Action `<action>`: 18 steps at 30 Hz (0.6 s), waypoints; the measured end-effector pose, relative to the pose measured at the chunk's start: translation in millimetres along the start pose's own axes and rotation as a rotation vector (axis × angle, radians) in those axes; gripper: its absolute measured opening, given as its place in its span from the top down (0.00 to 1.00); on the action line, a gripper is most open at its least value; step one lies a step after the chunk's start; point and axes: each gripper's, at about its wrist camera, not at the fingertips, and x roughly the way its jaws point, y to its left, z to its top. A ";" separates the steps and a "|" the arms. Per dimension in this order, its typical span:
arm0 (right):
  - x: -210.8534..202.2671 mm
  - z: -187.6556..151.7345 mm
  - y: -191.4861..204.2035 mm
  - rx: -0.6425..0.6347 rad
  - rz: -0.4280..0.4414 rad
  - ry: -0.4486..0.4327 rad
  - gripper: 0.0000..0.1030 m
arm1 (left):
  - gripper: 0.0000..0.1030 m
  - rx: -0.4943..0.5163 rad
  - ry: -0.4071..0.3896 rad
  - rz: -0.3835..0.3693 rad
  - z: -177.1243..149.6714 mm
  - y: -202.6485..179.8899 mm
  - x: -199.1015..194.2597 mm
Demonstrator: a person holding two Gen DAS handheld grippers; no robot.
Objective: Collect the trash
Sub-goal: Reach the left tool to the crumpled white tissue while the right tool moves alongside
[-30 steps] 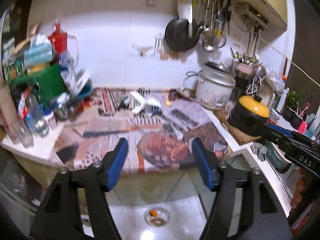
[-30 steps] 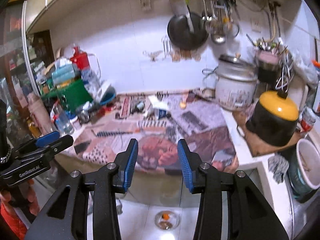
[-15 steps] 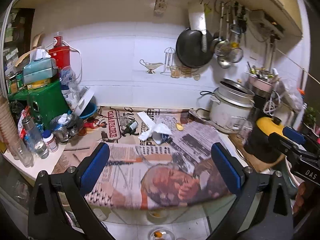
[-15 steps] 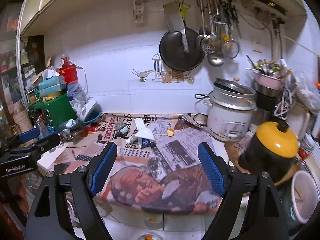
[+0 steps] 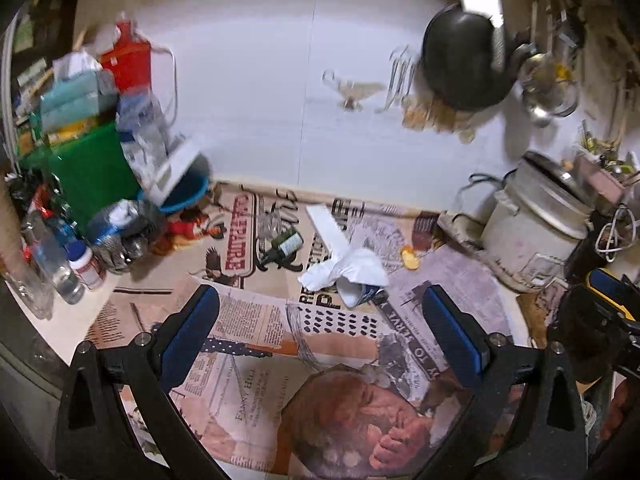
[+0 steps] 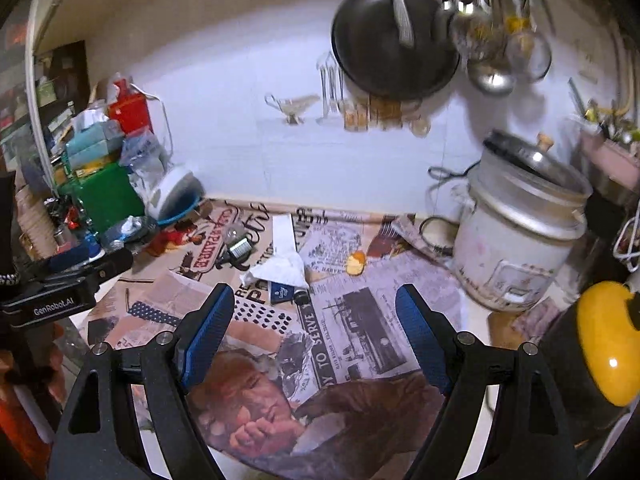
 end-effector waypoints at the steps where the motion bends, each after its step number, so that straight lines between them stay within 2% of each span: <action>1: 7.4 1.3 -1.2 0.012 0.007 0.013 0.22 | 0.01 0.002 0.016 0.006 1.7 2.7 12.5; 4: 31.9 7.0 -7.6 0.047 0.001 0.046 0.22 | 0.01 0.022 0.059 0.003 5.4 9.5 48.4; 10: 73.0 9.4 -6.3 0.133 -0.119 0.097 0.22 | 0.01 0.110 0.155 -0.084 10.1 20.6 123.2; 18: 119.7 1.5 -15.1 0.281 -0.171 0.191 0.22 | 0.18 0.268 0.323 -0.172 -7.7 8.8 217.3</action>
